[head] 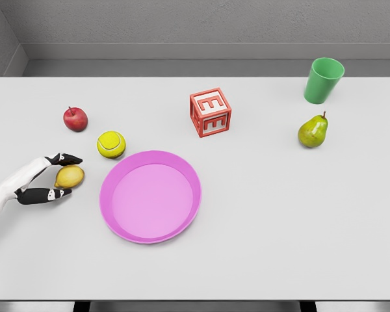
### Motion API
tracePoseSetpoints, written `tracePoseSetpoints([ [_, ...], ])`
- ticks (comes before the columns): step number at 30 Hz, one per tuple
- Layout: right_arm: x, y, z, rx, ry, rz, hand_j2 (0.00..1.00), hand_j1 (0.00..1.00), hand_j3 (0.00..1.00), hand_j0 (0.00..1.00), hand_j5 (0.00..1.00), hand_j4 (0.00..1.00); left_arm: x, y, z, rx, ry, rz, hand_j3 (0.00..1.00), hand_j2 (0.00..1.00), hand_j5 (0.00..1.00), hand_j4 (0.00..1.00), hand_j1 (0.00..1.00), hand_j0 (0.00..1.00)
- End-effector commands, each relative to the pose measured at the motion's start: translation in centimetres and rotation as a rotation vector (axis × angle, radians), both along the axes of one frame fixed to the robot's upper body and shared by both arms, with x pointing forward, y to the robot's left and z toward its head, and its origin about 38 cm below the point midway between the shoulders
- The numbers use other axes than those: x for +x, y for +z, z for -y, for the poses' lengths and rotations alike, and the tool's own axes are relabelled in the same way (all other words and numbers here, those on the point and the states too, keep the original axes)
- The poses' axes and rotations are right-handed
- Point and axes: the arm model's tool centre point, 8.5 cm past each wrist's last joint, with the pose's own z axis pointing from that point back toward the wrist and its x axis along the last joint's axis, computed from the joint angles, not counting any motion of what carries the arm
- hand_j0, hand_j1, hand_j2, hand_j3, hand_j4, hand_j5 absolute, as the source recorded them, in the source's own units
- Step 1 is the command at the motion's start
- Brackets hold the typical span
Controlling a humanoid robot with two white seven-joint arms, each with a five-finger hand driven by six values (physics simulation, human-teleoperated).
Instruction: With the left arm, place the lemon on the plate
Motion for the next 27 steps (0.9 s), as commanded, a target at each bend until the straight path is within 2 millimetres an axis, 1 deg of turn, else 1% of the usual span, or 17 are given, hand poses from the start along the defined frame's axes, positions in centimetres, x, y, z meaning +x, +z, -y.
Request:
tracePoseSetpoints([
  [1,0.0,0.0,0.0,0.0,0.0,-0.001,1.0,1.0,1.0,1.0,1.0,1.0,0.0,0.0,0.0,-0.006,0.002,-0.001,0.74,0.74,0.74,0.74,0.74,0.74],
  [5,0.0,0.0,0.0,0.0,0.0,-0.001,1.0,1.0,1.0,1.0,1.0,1.0,0.0,0.0,0.1,-0.007,-0.003,-0.001,0.64,0.64,0.64,0.64,0.64,0.64],
  [11,0.0,0.0,0.0,0.0,-0.002,0.0,1.0,1.0,1.0,1.0,1.0,1.0,0.0,0.0,0.1,-0.007,-0.003,-0.001,0.64,0.64,0.64,0.64,0.64,0.64],
  [16,0.0,0.0,0.0,0.0,-0.002,0.0,1.0,1.0,1.0,1.0,1.0,1.0,0.0,0.0,0.2,-0.01,-0.004,-0.002,0.58,0.58,0.58,0.58,0.58,0.58],
  [18,0.0,0.0,0.0,0.0,0.0,0.001,1.0,1.0,1.0,1.0,1.0,1.0,0.0,0.2,0.2,-0.011,-0.006,0.002,0.55,0.55,0.55,0.55,0.55,0.55],
  [20,0.0,0.0,0.0,0.0,-0.002,0.0,1.0,1.0,1.0,1.0,1.0,1.0,0.0,0.3,0.2,-0.013,-0.006,0.004,0.55,0.55,0.55,0.55,0.55,0.55],
  [22,0.0,0.0,0.0,0.0,0.0,-0.001,1.0,1.0,1.0,1.0,1.0,1.0,0.0,0.6,0.2,-0.012,-0.012,0.012,0.52,0.52,0.52,0.52,0.52,0.52],
  [25,0.0,0.0,0.0,0.0,0.0,-0.001,1.0,1.0,1.0,1.0,1.0,1.0,0.0,1.3,0.8,-0.018,-0.03,0.031,0.52,0.52,0.52,0.52,0.52,0.52],
  [27,0.0,0.0,0.0,0.0,0.0,-0.001,1.0,1.0,1.0,1.0,1.0,1.0,0.1,1.4,0.9,-0.021,-0.034,0.036,0.51,0.51,0.51,0.51,0.51,0.51],
])
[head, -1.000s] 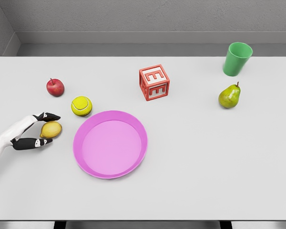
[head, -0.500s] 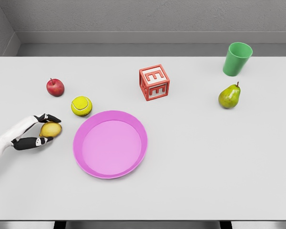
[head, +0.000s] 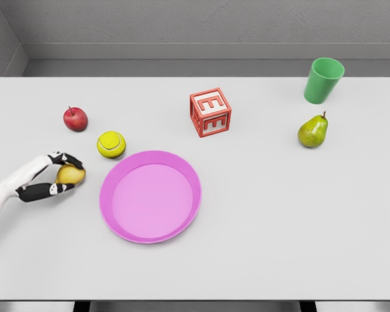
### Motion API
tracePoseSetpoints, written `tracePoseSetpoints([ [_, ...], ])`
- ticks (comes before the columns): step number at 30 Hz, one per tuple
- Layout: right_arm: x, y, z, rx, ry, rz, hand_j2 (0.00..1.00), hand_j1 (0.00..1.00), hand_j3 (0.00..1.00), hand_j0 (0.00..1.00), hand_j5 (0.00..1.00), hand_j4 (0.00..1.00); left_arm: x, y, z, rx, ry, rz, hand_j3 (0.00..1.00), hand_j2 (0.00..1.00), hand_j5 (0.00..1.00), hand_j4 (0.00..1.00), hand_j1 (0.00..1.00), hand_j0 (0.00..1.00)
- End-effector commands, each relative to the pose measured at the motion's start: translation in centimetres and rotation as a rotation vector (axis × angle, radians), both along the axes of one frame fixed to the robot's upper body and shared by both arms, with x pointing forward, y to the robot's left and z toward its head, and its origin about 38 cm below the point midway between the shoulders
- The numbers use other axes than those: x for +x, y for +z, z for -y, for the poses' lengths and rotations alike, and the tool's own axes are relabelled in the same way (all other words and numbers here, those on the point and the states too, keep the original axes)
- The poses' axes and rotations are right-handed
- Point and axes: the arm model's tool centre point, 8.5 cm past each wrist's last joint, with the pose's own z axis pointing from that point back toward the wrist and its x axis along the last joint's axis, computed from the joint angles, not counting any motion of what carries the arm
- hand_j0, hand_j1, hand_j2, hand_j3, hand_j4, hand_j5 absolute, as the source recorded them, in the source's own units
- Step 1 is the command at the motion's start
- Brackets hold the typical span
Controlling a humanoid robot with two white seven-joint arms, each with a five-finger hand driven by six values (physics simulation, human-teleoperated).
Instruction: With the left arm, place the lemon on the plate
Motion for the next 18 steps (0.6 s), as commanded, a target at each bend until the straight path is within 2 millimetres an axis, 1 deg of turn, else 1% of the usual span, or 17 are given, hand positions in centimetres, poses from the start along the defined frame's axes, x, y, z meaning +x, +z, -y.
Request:
tracePoseSetpoints([
  [1,0.0,0.0,0.0,0.0,0.0,0.0,1.0,1.0,1.0,1.0,1.0,1.0,0.0,0.4,0.2,-0.007,-0.005,0.009,0.51,0.51,0.51,0.51,0.51,0.51],
  [10,0.0,0.0,0.0,0.0,0.0,0.0,1.0,1.0,1.0,1.0,1.0,1.0,0.0,0.9,1.0,-0.021,-0.028,0.03,0.51,0.51,0.51,0.51,0.51,0.51],
  [11,0.0,0.0,0.0,0.0,-0.002,0.0,1.0,1.0,1.0,1.0,1.0,1.0,-0.1,1.3,1.4,-0.026,-0.044,0.044,0.51,0.51,0.51,0.51,0.51,0.51],
  [15,0.0,0.0,0.0,0.0,0.0,0.0,1.0,1.0,1.0,1.0,1.0,1.0,-0.2,1.4,1.5,-0.033,-0.058,0.056,0.51,0.51,0.51,0.51,0.51,0.51],
  [18,0.0,0.0,0.0,0.0,-0.002,0.0,1.0,1.0,1.0,1.0,1.0,1.0,-0.3,1.9,2.2,-0.04,-0.076,0.07,0.51,0.51,0.51,0.51,0.51,0.51],
])
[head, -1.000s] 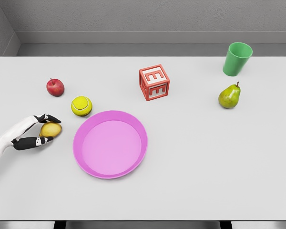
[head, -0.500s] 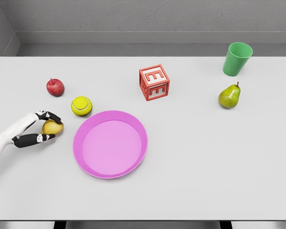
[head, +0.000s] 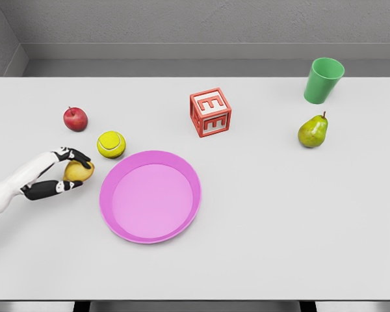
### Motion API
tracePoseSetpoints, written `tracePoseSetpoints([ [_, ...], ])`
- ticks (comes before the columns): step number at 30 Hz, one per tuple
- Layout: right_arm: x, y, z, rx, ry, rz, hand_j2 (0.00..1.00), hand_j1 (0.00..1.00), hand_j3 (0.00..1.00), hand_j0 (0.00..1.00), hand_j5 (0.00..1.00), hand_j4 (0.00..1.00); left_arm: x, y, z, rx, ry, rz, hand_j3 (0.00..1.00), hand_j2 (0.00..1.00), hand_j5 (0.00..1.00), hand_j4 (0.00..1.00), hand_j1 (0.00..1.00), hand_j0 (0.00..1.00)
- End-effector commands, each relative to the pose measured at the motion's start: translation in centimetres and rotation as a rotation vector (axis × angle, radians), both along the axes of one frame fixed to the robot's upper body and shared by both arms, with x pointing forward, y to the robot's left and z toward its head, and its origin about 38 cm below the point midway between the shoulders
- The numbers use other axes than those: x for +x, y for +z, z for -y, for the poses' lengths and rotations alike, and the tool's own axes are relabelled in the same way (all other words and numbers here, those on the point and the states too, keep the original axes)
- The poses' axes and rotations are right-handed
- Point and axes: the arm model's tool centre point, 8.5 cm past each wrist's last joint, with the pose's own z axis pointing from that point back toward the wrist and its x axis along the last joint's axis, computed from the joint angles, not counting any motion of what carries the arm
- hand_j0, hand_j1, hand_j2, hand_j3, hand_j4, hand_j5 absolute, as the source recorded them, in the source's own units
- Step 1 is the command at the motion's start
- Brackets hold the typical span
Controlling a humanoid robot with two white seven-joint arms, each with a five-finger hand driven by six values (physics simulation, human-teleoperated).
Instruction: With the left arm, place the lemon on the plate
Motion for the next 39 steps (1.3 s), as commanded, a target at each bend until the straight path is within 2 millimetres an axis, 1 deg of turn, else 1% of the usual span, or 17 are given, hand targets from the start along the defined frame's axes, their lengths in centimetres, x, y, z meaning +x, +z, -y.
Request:
tracePoseSetpoints([
  [1,0.1,0.0,0.0,0.0,0.001,0.001,1.0,1.0,1.0,1.0,1.0,1.0,0.0,0.7,0.3,-0.012,-0.014,0.022,0.51,0.51,0.51,0.51,0.51,0.51],
  [3,0.0,0.0,0.0,0.0,0.0,0.0,1.0,1.0,1.0,1.0,1.0,1.0,-0.4,0.9,0.4,-0.017,-0.022,0.031,0.51,0.51,0.51,0.51,0.51,0.51],
  [7,0.0,0.0,0.0,0.0,0.0,0.0,1.0,1.0,1.0,1.0,1.0,1.0,-0.5,1.6,0.9,-0.023,-0.036,0.053,0.51,0.51,0.51,0.51,0.51,0.51],
  [15,0.0,0.0,0.0,0.0,0.0,0.0,1.0,1.0,1.0,1.0,1.0,1.0,-0.7,2.1,1.5,-0.028,-0.054,0.066,0.5,0.5,0.5,0.5,0.5,0.5],
  [29,0.1,0.0,0.0,0.0,0.001,0.001,1.0,1.0,1.0,1.0,1.0,1.0,-1.4,4.3,4.2,-0.051,-0.136,0.132,0.49,0.49,0.49,0.49,0.49,0.49],
  [35,0.0,0.0,0.0,0.0,0.0,0.0,1.0,1.0,1.0,1.0,1.0,1.0,-1.8,3.9,6.0,-0.098,-0.177,0.151,0.49,0.49,0.49,0.49,0.49,0.49],
  [37,0.0,0.0,0.0,0.0,0.0,0.0,1.0,1.0,1.0,1.0,1.0,1.0,-2.0,3.9,6.6,-0.109,-0.21,0.164,0.5,0.5,0.5,0.5,0.5,0.5],
  [39,0.0,0.0,0.0,0.0,-0.001,0.0,1.0,1.0,1.0,1.0,1.0,1.0,-2.0,3.9,7.1,-0.133,-0.218,0.177,0.59,0.59,0.59,0.59,0.59,0.59],
])
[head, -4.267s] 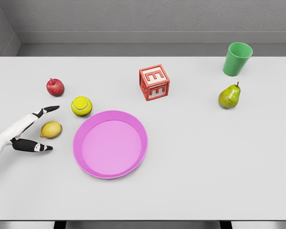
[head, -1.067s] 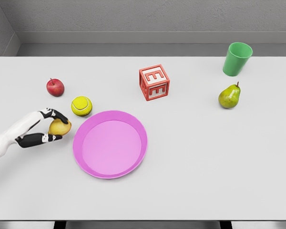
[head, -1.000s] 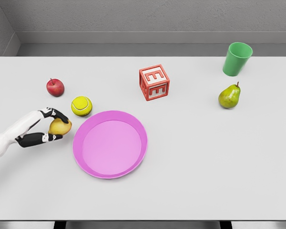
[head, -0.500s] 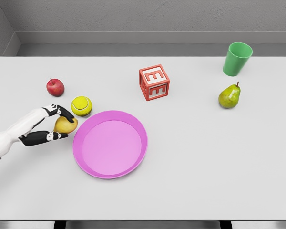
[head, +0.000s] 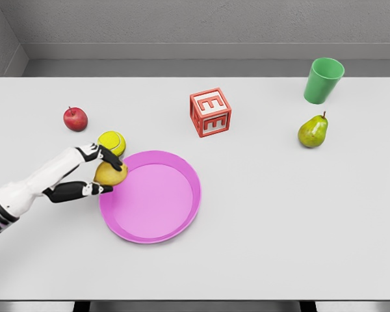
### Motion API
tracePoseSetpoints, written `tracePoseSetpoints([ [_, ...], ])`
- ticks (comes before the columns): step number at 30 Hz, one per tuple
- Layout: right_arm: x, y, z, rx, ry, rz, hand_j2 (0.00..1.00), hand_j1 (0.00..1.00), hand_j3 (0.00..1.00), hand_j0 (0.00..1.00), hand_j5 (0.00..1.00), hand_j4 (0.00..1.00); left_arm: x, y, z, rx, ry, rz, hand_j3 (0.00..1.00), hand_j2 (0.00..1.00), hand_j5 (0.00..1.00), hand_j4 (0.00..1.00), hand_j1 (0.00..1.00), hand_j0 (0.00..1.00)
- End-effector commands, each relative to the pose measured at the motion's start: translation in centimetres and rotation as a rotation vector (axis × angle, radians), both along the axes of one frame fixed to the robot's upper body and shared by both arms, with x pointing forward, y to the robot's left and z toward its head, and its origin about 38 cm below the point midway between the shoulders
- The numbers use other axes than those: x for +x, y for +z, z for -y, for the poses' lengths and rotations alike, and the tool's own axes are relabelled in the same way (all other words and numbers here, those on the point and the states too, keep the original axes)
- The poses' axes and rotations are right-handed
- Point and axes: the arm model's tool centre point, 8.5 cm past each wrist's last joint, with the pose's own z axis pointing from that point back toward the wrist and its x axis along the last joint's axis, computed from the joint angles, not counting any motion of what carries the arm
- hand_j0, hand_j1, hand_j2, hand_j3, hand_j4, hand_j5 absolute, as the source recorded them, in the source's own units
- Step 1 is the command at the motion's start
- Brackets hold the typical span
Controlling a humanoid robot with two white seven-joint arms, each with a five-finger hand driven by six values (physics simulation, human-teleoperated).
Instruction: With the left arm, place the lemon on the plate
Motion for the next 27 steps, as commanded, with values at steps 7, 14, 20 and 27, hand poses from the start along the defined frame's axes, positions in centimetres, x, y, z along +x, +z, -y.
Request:
tracePoseSetpoints([
  [7,0.0,0.0,0.0,0.0,-0.001,0.0,1.0,1.0,1.0,1.0,1.0,1.0,-0.1,0.1,1.1,-0.036,-0.035,0.021,1.0,1.0,1.0,1.0,1.0,1.0],
  [14,0.0,0.0,0.0,0.0,0.0,0.0,1.0,1.0,1.0,1.0,1.0,1.0,-0.2,2.7,-1.0,-0.011,-0.061,0.133,1.0,1.0,1.0,1.0,1.0,1.0],
  [20,0.0,0.0,0.0,0.0,-0.001,0.0,1.0,1.0,1.0,1.0,1.0,1.0,0.4,4.5,-4.4,0.062,0.003,0.162,1.0,1.0,1.0,1.0,1.0,1.0],
  [27,0.0,0.0,0.0,0.0,-0.001,0.0,1.0,1.0,1.0,1.0,1.0,1.0,0.7,4.5,-5.2,0.067,0.028,0.163,1.0,1.0,1.0,1.0,1.0,1.0],
])
